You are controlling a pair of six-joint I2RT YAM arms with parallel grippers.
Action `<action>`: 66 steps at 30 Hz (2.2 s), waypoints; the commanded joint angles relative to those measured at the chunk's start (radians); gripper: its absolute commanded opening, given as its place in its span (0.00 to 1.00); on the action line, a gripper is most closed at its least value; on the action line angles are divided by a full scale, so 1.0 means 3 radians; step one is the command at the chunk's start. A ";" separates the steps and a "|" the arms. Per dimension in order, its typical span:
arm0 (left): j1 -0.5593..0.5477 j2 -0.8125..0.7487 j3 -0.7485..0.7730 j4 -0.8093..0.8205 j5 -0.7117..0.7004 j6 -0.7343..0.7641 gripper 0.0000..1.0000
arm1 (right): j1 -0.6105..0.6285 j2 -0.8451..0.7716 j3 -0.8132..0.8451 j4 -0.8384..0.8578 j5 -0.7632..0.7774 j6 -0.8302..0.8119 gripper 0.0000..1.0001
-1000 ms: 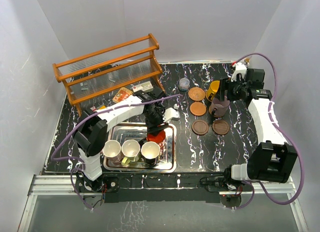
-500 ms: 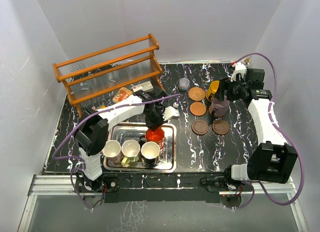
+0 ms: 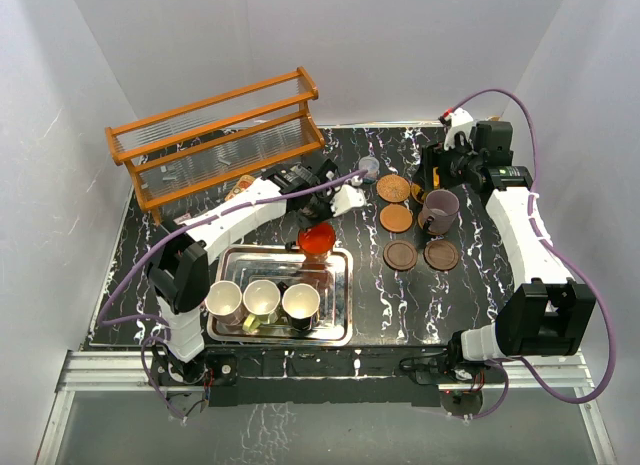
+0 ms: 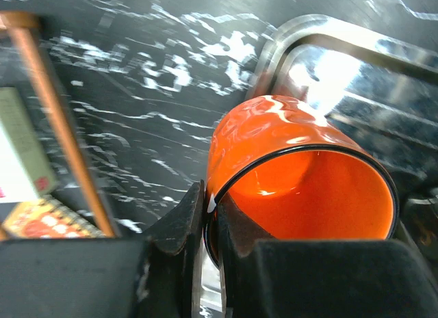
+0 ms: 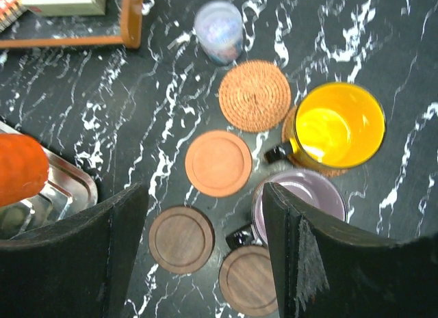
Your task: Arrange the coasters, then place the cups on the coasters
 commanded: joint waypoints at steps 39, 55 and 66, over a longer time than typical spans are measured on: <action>-0.0267 0.0156 0.1049 0.1750 -0.2100 -0.2682 0.00 | 0.1098 0.0158 0.0190 0.0943 0.0764 0.0749 0.53; -0.0371 0.0149 0.1068 0.1730 -0.1905 -0.2662 0.14 | 0.1170 0.0289 0.0237 0.0887 0.1595 0.0756 0.03; -0.0374 -0.0121 0.0877 0.1606 -0.1153 -0.2230 0.65 | 0.1082 0.0086 0.0067 0.0849 0.1824 0.0650 0.00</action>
